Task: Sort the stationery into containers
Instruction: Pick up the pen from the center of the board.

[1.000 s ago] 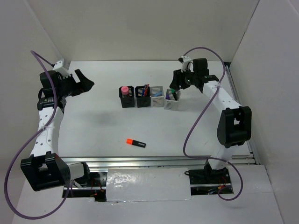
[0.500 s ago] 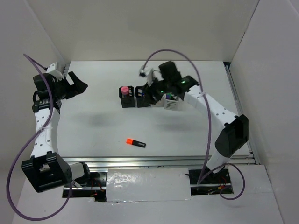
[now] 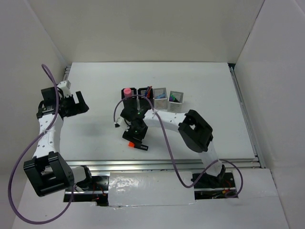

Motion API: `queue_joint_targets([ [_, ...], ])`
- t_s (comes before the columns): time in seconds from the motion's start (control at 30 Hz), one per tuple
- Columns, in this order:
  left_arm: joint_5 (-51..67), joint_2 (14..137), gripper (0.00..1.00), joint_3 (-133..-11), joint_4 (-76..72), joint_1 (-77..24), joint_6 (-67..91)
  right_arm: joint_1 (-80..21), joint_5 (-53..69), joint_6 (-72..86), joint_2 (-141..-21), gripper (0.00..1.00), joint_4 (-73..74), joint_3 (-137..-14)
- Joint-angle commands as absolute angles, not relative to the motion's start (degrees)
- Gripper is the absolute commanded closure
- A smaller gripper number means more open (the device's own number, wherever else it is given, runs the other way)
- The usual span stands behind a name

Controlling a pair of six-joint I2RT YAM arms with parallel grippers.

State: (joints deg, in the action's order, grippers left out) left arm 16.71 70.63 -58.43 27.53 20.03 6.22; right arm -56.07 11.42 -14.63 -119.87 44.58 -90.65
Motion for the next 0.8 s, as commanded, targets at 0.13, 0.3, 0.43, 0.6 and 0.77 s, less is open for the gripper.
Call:
queue_joint_targets([
  [0.13, 16.9, 67.1, 0.01, -54.8, 27.2, 21.5, 3.4, -59.1, 5.4, -11.3, -121.1, 0.31, 45.0, -95.2],
  [0.3, 18.1, 67.2, 0.01, -54.8, 26.5, 22.9, 4.8, -59.3, 5.1, -10.7, -121.4, 0.33, 45.4, -95.9],
  [0.43, 21.1, 64.5, 0.01, -55.0, 22.8, 26.2, 10.0, -60.4, 4.2, -8.6, -121.9, 0.36, 45.7, -96.6],
  [0.6, 26.0, 65.0, 0.01, -59.1, 23.0, 28.1, 13.3, -61.5, 2.9, -7.9, -124.5, 0.39, 45.6, -97.7],
  [0.77, 25.4, 66.1, 0.01, -60.7, 24.3, 28.1, 12.5, -62.4, 1.8, -8.0, -126.8, 0.40, 46.1, -99.0],
])
